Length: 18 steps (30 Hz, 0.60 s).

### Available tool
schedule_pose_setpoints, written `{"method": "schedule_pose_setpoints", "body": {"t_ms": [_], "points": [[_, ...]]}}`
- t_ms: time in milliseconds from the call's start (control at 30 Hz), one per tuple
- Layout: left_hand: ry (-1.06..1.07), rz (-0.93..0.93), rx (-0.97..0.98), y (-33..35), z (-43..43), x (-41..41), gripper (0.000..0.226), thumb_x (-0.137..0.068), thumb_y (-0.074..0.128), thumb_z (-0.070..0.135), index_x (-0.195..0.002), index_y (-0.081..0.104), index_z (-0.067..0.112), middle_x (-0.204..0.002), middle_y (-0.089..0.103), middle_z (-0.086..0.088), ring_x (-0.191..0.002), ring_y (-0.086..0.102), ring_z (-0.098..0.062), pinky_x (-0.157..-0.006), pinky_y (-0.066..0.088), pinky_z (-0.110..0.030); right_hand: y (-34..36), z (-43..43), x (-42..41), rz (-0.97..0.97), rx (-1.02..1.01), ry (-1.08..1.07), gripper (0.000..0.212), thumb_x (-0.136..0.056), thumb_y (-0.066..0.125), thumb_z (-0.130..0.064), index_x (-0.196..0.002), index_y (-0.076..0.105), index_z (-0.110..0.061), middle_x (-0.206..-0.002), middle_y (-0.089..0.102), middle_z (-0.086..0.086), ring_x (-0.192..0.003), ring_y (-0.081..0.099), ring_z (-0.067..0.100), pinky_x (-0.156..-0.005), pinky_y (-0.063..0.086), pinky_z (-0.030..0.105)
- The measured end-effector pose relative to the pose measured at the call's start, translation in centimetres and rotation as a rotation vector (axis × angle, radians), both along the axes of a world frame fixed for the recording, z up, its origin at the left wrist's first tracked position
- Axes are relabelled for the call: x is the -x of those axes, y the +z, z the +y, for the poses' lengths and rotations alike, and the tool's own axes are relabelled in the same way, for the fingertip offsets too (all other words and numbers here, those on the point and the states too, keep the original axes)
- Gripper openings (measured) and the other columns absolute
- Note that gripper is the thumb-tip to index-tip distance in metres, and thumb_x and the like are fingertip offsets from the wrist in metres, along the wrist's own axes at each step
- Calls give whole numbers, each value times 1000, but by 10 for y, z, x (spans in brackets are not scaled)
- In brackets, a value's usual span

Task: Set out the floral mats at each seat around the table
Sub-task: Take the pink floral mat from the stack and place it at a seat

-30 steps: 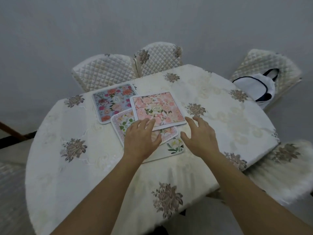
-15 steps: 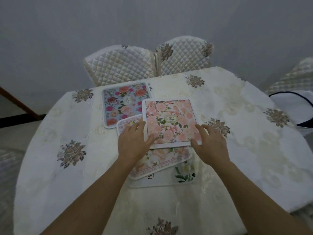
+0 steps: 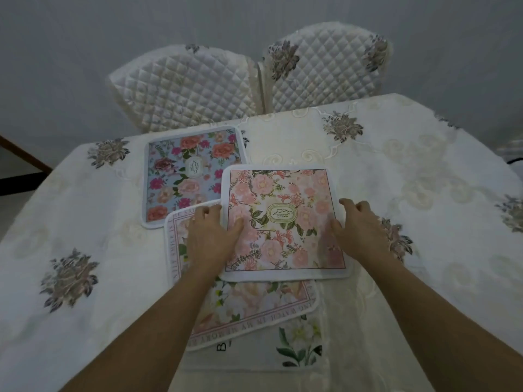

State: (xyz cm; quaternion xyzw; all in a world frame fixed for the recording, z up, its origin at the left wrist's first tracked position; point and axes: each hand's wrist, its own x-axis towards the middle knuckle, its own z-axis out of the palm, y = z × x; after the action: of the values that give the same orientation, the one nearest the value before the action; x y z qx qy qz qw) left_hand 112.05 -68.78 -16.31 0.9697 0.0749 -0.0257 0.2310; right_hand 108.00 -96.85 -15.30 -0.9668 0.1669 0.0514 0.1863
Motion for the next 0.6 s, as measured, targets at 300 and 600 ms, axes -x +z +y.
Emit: {"method": "schedule_pose_setpoints", "body": {"t_ms": [300,600], "points": [[92,60,35,-13,-19,-18,85,-79,66,60,-139,35,8,-131,45,-18,-117,49,-37,-91,45,-47,-29,-9,-29,115,-45,-90,24,-92,54,-23,-98,53,0,-104,51,23,-81,44,31,-67,39,37],[131,81,327,-14,-20,-24,21,-100,49,32,-103,43,11,-95,58,-9,-79,57,-24,-55,40,-31,-40,-12,-40,76,-401,-280,26,-93,54,-23,-95,60,3,-88,61,16,-70,57,28,-49,34,27]]}}
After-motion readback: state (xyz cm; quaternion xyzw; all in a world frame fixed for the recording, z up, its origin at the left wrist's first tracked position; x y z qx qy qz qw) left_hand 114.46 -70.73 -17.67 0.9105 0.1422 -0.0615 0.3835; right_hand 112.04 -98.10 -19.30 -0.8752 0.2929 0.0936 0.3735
